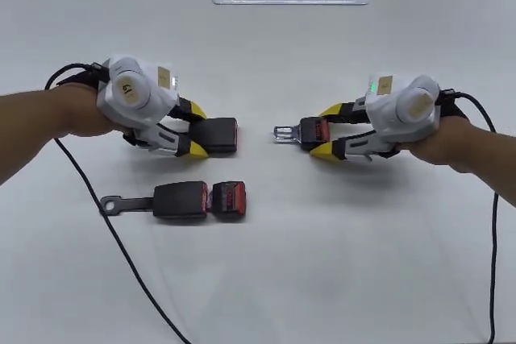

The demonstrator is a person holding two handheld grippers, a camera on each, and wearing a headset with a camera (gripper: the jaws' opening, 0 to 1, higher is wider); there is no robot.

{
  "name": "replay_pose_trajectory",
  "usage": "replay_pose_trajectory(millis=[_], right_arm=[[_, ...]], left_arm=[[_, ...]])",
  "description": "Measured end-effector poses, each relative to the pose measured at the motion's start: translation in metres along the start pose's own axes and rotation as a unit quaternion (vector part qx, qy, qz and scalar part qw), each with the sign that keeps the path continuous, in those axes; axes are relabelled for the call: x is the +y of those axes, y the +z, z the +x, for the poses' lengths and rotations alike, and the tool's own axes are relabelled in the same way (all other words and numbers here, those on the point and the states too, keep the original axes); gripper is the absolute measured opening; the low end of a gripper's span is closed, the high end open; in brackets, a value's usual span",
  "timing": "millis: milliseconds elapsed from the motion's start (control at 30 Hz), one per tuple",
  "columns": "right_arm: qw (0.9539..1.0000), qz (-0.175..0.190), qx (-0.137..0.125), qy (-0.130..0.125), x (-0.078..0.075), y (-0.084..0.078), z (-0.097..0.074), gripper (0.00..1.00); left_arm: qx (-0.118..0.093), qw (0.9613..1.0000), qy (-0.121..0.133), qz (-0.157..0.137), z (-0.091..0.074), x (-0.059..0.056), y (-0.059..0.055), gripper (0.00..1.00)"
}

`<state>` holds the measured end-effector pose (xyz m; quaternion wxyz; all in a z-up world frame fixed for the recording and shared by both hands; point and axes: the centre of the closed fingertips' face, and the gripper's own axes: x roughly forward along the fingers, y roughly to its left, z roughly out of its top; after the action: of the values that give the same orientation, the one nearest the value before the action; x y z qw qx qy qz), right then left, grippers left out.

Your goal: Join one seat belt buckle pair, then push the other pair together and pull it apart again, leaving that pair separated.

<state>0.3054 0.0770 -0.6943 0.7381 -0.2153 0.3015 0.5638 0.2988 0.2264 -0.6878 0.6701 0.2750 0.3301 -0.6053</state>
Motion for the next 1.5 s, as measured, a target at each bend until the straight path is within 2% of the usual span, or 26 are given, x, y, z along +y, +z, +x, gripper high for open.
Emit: replay_pose_trajectory(millis=[233, 700, 1100, 1500], right_arm=[[0.9999, -0.001, -0.011, -0.005, 0.002, 0.015, 0.012, 0.34], [0.9995, -0.009, -0.029, 0.008, 0.019, 0.035, 0.043, 0.34], [0.9994, -0.017, -0.023, 0.017, 0.025, 0.042, 0.046, 0.34], [0.9996, -0.008, -0.020, 0.018, 0.022, 0.042, 0.048, 0.33]], left_arm=[[0.000, 1.0000, 0.003, -0.002, 0.000, -0.001, 0.000, 0.34], [0.007, 1.0000, -0.003, 0.005, 0.001, -0.001, -0.003, 0.34], [0.010, 0.9999, -0.003, 0.007, 0.001, 0.001, -0.003, 0.34], [0.020, 0.9997, -0.009, 0.014, 0.002, -0.001, -0.003, 0.33]])
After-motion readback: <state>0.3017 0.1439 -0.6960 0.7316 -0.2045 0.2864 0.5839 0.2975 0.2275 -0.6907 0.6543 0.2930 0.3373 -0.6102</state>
